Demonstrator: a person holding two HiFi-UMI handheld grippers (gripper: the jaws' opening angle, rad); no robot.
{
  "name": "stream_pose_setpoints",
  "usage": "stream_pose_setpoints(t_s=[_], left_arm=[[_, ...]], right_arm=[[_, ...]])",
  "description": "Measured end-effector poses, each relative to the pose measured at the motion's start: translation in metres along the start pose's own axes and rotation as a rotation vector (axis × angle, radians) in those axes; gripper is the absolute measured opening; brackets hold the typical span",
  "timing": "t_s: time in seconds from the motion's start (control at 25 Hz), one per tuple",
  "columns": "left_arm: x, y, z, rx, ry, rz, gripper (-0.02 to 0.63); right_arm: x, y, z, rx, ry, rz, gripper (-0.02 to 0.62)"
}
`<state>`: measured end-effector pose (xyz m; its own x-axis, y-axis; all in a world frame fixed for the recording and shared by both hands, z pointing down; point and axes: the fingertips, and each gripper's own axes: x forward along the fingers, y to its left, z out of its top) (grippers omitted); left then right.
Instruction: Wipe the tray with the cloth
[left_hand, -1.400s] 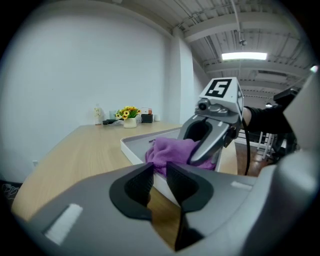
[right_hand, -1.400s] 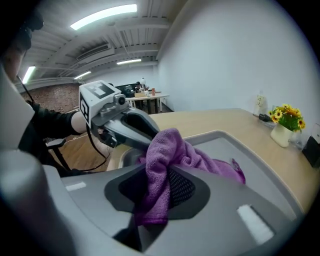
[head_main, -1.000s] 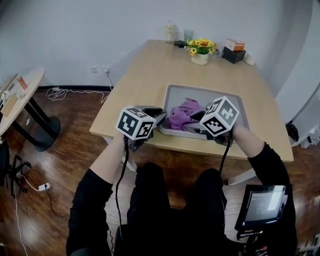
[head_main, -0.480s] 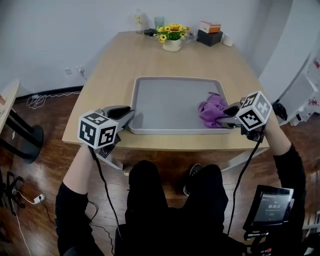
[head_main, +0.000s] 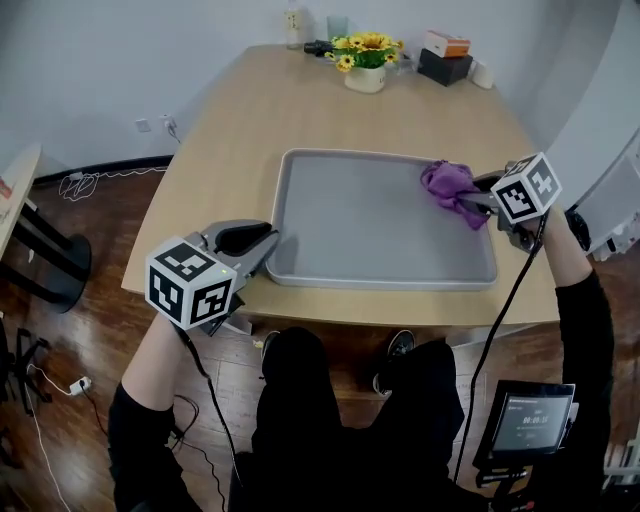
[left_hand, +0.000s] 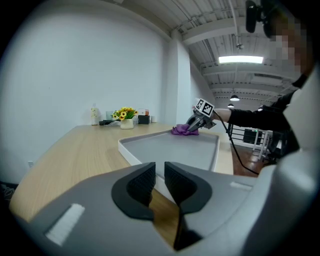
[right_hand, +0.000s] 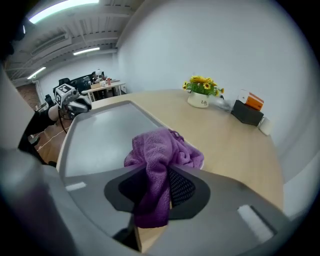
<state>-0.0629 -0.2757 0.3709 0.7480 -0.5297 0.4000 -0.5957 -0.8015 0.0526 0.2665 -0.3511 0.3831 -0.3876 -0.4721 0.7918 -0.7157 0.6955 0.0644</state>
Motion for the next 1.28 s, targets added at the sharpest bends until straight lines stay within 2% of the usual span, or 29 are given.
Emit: stream_pose_setpoints(t_s=[0.16,0.32,0.56,0.76,0.88,1.0,1.16,1.28], left_arm=[[-0.004,0.0,-0.001,0.005,-0.005,-0.005,0.037],[-0.005,0.003,-0.001,0.001,-0.002,-0.004,0.037],[0.0,0.015,-0.002,-0.016,-0.008,0.003,0.024],[-0.002,0.015,-0.003,-0.02,-0.002,0.02,0.006],[-0.002,0.012,0.001,-0.018,-0.005,0.003,0.006],[0.001,0.019,0.002,-0.027,-0.017,0.007,0.005],[0.007,0.022,0.0,-0.017,-0.009,0.031,0.005],[0.01,0.019,-0.001,-0.023,-0.018,0.026,0.005]], right_arm=[[0.011,-0.018,0.016,0.029,-0.026,-0.037,0.098],[0.006,-0.01,0.023,0.05,-0.07,-0.031,0.098],[-0.043,0.036,0.039,0.07,-0.276,0.026,0.098],[-0.128,0.076,0.049,0.09,-0.508,0.05,0.098],[-0.183,0.082,0.046,0.124,-0.647,-0.003,0.098],[-0.207,0.065,0.038,0.157,-0.719,-0.076,0.098],[-0.209,0.028,0.018,0.197,-0.703,-0.174,0.098],[-0.211,0.01,0.004,0.239,-0.683,-0.212,0.098]])
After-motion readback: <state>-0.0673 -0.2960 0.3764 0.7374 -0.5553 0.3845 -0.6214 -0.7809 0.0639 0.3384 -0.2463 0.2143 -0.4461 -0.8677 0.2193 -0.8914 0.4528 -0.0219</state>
